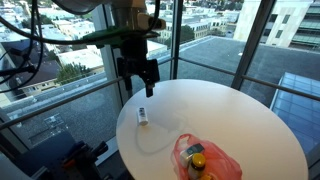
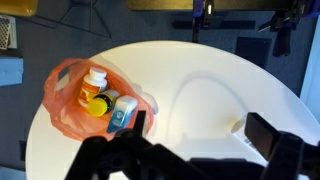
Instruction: Move the white and blue bottle from the table to the plastic bag
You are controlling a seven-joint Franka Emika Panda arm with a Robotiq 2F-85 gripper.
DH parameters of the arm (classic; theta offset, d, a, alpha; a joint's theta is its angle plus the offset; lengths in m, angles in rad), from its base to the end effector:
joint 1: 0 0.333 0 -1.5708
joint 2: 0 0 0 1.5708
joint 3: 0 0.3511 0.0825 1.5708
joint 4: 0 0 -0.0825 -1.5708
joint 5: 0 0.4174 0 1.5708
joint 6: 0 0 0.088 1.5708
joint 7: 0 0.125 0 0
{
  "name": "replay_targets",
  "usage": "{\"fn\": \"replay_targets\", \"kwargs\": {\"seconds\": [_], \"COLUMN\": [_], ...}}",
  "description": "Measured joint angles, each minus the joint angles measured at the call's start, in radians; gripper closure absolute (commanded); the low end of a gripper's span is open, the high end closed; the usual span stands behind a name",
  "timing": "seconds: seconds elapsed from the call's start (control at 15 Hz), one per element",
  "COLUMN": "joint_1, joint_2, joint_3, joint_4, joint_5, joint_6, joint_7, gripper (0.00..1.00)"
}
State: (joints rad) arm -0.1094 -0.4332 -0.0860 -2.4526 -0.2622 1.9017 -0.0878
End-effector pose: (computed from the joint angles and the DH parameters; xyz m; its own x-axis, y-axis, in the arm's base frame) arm 0.4012 -0.1039 0.4464 0.9897 -0.0108 -0.1426 0.0161 -0.9823 0.1866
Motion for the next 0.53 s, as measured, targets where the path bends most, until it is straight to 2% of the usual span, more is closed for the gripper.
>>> {"fn": "replay_targets", "kwargs": {"seconds": [0.27, 0.53], "joint_1": [0.044, 0.073], "joint_2": [0.099, 0.17], "joint_3": [-0.016, -0.038], "joint_4": [0.027, 0.046], "joint_5": [0.015, 0.101], "joint_6": [0.13, 0.202], "joint_7": [-0.17, -0.373], "gripper": [0.0, 0.0]}}
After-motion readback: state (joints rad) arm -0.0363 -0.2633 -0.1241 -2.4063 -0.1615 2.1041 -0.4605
